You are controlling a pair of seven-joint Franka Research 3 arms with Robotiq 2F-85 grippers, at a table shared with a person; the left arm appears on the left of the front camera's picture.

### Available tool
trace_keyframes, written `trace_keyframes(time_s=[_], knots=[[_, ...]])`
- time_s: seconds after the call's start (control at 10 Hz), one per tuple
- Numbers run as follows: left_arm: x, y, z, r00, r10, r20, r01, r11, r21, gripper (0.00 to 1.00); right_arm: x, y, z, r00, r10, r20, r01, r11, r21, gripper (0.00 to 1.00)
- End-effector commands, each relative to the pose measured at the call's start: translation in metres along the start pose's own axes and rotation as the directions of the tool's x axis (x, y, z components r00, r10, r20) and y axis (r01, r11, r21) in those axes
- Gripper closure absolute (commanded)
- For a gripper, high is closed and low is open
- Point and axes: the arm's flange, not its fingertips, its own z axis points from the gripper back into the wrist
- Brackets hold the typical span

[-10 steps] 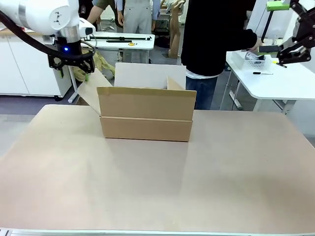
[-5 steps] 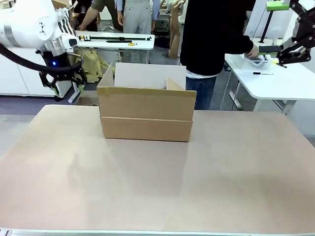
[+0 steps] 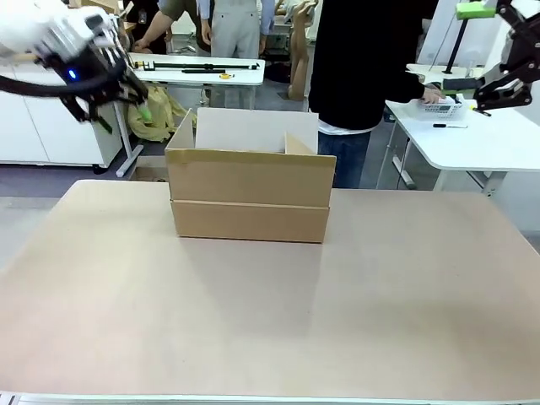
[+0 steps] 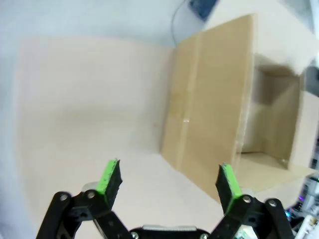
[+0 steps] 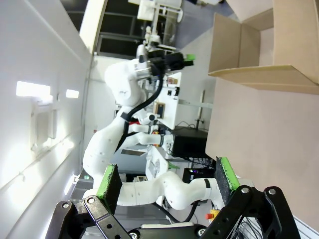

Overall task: Pack the gift set into the box.
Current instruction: Place both hands on the side flaps of the Package Box and spread them outward.

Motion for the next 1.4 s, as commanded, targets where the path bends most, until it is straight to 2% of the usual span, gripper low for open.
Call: trace_keyframes(time_s=[0.0, 0.1, 0.2, 0.6, 0.9, 1.1, 1.2, 1.3], knots=[[-0.007, -0.019, 0.017, 0.987, -0.159, 0.009, 0.157, 0.961, -0.226, 0.00, 0.002, 0.001, -0.004, 1.000, 0.023, 0.006, -0.023, 0.999, 0.028, 0.00], [-0.003, -0.033, 0.010, 0.969, -0.241, -0.052, 0.209, 0.913, -0.352, 0.00, 0.002, 0.001, -0.004, 1.000, 0.023, 0.006, -0.023, 0.999, 0.028, 0.00], [0.007, -0.040, -0.007, 0.964, -0.253, -0.077, 0.213, 0.916, -0.340, 0.00, 0.002, 0.001, -0.004, 1.000, 0.023, 0.006, -0.023, 0.999, 0.028, 0.00], [0.035, -0.051, -0.075, 0.964, -0.198, -0.176, 0.185, 0.979, -0.089, 0.00, 0.002, 0.001, -0.004, 1.000, 0.023, 0.006, -0.023, 0.999, 0.028, 0.00], [0.032, -0.065, -0.118, 0.947, -0.205, -0.247, 0.208, 0.978, -0.016, 0.00, 0.002, 0.001, -0.004, 1.000, 0.023, 0.006, -0.023, 0.999, 0.028, 0.00], [0.032, -0.070, -0.123, 0.947, -0.183, -0.264, 0.218, 0.970, 0.106, 0.00, 0.002, 0.001, -0.004, 1.000, 0.023, 0.006, -0.023, 0.999, 0.028, 0.00], [0.032, -0.067, -0.121, 0.958, -0.154, -0.244, 0.206, 0.956, 0.207, 0.00, 0.002, 0.001, -0.004, 1.000, 0.023, 0.006, -0.023, 0.999, 0.028, 0.00], [0.032, -0.061, -0.121, 0.961, -0.132, -0.244, 0.195, 0.947, 0.255, 0.00, 0.002, 0.001, -0.004, 1.000, 0.023, 0.006, -0.023, 0.999, 0.028, 0.00]])
